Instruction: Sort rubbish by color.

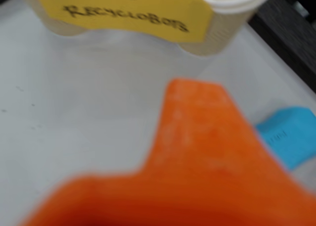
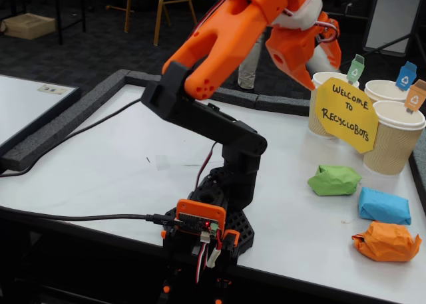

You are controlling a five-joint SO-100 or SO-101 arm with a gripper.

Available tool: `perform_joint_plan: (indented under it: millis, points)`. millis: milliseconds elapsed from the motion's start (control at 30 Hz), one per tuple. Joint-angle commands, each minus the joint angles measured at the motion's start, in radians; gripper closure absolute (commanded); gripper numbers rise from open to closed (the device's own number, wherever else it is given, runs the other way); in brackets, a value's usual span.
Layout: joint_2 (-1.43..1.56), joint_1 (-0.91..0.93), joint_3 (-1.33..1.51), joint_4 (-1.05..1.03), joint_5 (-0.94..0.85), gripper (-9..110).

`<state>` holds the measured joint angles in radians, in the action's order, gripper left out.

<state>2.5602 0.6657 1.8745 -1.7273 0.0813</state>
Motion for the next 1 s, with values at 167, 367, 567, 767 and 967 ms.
perform_joint_plan:
  millis: [167,367,567,767,967]
  points:
    - [-0.046,0.160,-0.155,-0.037,-0.063,88]
    - [-0.110,0.242,-0.156,-0.025,-0.063,88]
    - [-0.143,0.382,-0.120,0.043,-0.064,87]
    - [-0.173,0.525,-0.061,0.114,-0.077,85]
    - [-0.178,0.537,-0.038,0.109,-0.086,86]
